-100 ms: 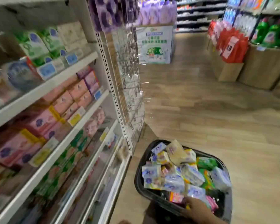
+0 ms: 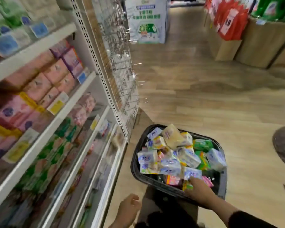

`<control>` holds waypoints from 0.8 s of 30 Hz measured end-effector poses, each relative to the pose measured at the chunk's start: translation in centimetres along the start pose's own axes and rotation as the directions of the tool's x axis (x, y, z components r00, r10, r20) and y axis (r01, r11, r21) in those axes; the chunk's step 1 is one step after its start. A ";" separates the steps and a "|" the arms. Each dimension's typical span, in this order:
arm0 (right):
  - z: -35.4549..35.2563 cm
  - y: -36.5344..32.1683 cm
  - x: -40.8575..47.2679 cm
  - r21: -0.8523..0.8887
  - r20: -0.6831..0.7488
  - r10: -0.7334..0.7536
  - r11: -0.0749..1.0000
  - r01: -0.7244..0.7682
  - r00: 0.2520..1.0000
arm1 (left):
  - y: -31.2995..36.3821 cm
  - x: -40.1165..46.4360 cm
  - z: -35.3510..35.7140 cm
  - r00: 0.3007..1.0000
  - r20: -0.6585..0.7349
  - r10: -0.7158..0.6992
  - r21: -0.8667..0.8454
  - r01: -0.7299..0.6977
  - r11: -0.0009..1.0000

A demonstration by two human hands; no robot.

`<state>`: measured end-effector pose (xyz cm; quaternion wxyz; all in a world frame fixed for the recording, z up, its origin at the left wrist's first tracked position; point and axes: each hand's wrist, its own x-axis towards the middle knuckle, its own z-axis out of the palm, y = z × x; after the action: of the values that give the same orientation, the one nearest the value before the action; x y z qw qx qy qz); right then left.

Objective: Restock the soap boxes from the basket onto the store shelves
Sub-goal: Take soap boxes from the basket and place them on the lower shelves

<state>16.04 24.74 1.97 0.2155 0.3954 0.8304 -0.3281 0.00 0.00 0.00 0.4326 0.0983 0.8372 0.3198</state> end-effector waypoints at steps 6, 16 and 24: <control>0.9 3.0 5.1 0.028 -0.072 0.040 0.999 -0.038 0.997 | 4.3 5.7 4.5 0.987 0.064 0.151 0.102 -0.157 0.982; 3.2 2.3 15.6 -0.166 -0.196 -0.246 0.962 0.215 0.949 | 5.3 19.1 5.7 0.872 -0.033 0.488 0.466 -0.418 0.780; 5.5 3.5 19.5 -0.200 -0.260 -0.329 0.938 0.283 0.908 | 4.2 27.5 2.9 0.862 0.073 0.502 0.578 -0.447 0.683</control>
<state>7.83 32.50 -15.23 0.0680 0.2855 0.9280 -0.2296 -14.87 16.72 -16.84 0.2454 0.4230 0.8582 0.1564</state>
